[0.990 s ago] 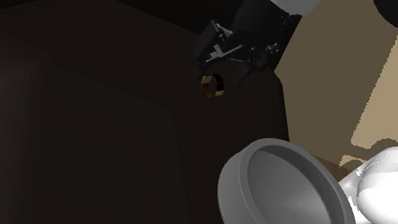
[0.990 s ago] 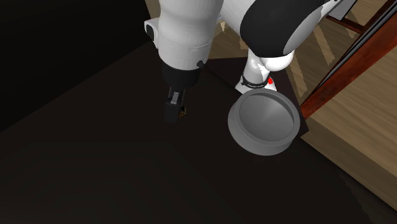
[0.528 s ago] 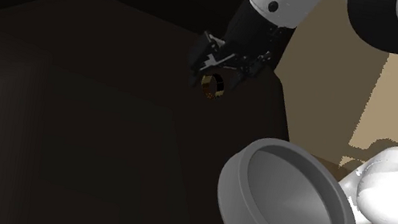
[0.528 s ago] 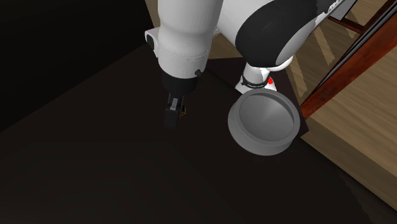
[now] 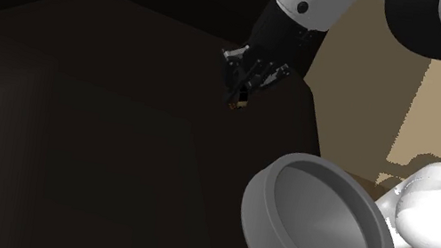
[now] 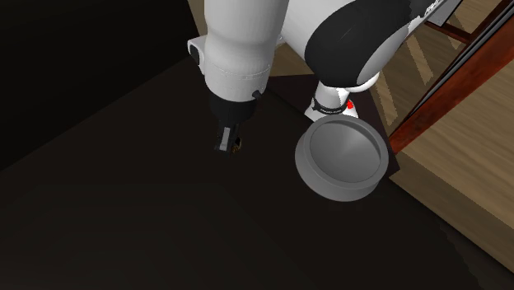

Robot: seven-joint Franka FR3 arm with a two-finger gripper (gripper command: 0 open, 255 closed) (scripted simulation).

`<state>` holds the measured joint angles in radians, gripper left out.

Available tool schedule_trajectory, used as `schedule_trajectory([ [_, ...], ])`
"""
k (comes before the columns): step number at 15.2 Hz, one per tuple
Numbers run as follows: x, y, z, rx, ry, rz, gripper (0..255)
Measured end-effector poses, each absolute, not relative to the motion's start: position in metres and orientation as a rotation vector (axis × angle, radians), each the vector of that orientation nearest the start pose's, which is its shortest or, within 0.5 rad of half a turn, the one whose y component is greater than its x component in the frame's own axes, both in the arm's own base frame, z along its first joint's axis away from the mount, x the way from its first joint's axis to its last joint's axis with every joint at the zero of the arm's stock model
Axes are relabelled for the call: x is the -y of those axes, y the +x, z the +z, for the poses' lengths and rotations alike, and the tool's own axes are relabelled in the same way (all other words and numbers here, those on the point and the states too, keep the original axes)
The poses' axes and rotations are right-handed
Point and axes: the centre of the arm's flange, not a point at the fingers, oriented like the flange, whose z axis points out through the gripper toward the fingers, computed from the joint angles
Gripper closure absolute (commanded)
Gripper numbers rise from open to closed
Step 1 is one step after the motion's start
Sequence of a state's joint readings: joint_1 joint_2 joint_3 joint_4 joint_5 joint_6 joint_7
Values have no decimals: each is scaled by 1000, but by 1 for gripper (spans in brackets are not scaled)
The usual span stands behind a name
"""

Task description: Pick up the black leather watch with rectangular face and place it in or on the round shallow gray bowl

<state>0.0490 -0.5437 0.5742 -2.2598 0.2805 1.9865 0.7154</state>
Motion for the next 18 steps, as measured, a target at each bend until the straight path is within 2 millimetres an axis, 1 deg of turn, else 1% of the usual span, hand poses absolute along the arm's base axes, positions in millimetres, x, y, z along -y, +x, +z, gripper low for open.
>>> schedule_trajectory([
  [5, -296, 324, 550, -332, -3004, -265, 255],
  [7, -297, 323, 556, -332, -3004, -265, 255],
  [18, -295, 323, 613, -331, -3003, -266, 255],
])
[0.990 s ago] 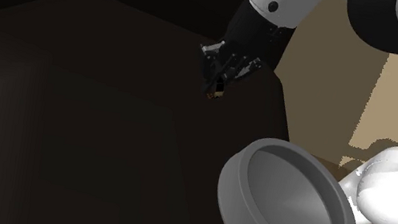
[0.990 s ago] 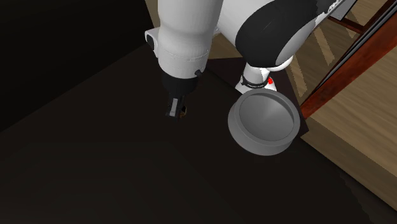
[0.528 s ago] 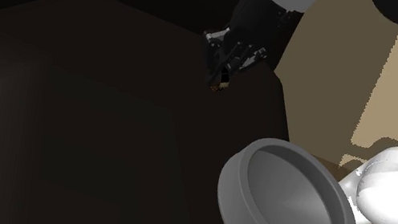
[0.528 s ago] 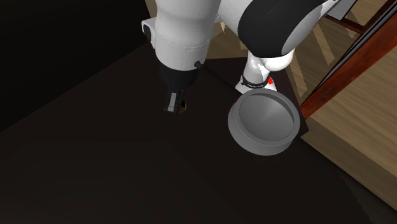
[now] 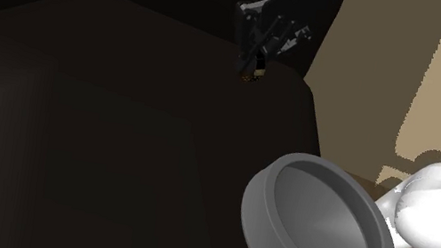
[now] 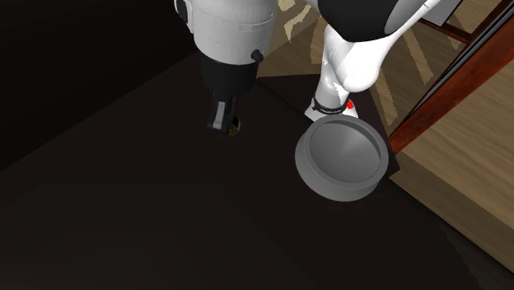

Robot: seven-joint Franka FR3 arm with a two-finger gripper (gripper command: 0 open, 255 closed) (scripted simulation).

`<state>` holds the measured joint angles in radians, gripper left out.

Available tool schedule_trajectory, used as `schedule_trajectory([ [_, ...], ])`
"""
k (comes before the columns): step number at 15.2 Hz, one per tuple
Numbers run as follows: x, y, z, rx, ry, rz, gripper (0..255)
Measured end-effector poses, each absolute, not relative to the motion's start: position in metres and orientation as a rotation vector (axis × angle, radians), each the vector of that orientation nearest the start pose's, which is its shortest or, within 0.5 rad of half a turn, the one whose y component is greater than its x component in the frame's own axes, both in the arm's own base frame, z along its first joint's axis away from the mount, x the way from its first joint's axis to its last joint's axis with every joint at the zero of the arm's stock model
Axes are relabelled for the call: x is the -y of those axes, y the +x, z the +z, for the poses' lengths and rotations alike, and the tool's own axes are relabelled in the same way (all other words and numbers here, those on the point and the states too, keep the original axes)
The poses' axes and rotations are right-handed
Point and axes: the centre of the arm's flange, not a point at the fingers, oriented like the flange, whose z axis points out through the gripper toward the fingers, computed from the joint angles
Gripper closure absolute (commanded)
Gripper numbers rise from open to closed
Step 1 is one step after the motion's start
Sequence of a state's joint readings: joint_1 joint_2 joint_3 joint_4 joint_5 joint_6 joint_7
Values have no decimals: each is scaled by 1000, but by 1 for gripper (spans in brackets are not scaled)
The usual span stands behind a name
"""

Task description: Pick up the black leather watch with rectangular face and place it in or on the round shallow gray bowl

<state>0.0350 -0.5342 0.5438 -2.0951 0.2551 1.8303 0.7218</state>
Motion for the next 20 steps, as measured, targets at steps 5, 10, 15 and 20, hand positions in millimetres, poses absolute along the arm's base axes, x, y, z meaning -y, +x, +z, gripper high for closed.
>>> schedule_trajectory([
  [5, -297, 324, 640, -332, -3003, -266, 255],
  [10, -297, 324, 665, -332, -3004, -266, 255],
  [15, -308, 275, 667, -331, -3004, -266, 255],
  [20, -317, 208, 667, -331, -3004, -266, 255],
])
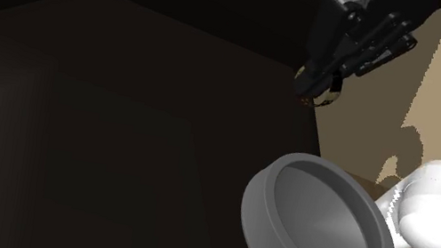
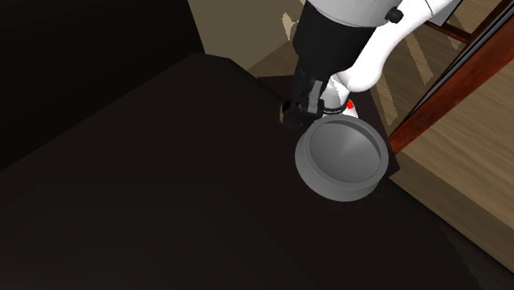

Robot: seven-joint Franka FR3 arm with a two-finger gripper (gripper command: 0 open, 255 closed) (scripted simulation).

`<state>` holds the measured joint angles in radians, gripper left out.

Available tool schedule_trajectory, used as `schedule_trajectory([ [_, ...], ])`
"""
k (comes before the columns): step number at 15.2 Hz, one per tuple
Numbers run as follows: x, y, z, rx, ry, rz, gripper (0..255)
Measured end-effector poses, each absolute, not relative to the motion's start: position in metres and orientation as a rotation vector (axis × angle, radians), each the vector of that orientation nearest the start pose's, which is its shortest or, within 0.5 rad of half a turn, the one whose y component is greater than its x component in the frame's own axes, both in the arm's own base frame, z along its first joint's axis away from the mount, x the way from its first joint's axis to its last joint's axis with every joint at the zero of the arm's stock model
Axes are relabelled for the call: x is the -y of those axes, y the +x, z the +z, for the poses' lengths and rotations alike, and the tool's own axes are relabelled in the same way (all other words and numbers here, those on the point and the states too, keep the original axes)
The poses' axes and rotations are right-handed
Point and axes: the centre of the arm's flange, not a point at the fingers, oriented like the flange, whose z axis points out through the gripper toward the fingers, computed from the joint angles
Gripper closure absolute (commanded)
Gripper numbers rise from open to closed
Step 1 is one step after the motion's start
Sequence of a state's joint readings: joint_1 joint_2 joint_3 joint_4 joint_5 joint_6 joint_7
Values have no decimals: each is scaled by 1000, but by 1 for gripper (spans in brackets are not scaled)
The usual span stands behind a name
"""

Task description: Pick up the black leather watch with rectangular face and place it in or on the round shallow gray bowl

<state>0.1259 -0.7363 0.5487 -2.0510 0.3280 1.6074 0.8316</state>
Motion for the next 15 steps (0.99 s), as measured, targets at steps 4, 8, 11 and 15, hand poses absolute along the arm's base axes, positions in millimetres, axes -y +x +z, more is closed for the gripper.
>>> schedule_trajectory([
  [4, -329, 153, 669, -330, -3004, -267, 255],
  [8, -334, 109, 670, -330, -3004, -266, 255],
  [11, -335, 99, 658, -331, -3004, -266, 255],
  [15, -336, 99, 637, -331, -3004, -265, 255],
])
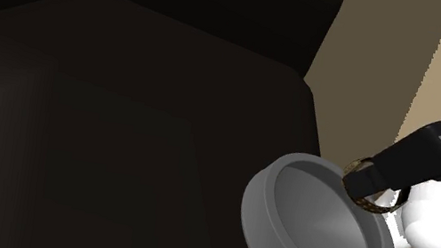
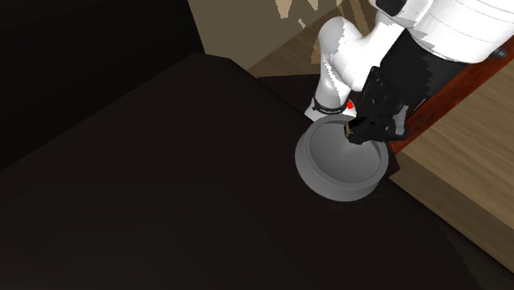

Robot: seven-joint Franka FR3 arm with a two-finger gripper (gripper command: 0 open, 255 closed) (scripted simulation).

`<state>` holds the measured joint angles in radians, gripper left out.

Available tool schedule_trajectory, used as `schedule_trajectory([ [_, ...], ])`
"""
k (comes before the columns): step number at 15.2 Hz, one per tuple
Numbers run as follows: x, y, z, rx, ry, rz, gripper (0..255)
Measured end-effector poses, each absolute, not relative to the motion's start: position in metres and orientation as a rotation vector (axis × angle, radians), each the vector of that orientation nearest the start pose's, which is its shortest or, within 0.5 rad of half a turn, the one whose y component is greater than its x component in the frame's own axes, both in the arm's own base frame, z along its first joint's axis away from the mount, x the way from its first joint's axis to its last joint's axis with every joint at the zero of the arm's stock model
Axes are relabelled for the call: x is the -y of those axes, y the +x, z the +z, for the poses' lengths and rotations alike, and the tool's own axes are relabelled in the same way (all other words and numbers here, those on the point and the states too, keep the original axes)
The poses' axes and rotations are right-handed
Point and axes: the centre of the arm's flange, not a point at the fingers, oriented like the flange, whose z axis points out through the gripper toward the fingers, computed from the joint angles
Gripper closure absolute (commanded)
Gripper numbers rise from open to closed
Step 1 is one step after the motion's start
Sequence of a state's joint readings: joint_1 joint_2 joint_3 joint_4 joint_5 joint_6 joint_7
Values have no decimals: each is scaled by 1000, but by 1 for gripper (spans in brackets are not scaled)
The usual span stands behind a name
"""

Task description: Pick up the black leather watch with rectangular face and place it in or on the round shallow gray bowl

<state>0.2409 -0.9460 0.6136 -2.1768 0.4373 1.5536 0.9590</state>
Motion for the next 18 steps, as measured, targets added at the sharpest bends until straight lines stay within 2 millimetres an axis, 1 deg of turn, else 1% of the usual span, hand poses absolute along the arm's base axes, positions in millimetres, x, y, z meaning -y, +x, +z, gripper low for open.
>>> schedule_trajectory([
  [6, -336, 100, 606, -331, -3004, -265, 255],
  [8, -336, 100, 601, -332, -3004, -265, 255],
  [12, -336, 99, 600, -332, -3004, -265, 255],
  [13, -336, 99, 600, -332, -3004, -265, 0],
  [18, -336, 99, 600, -332, -3004, -265, 0],
])
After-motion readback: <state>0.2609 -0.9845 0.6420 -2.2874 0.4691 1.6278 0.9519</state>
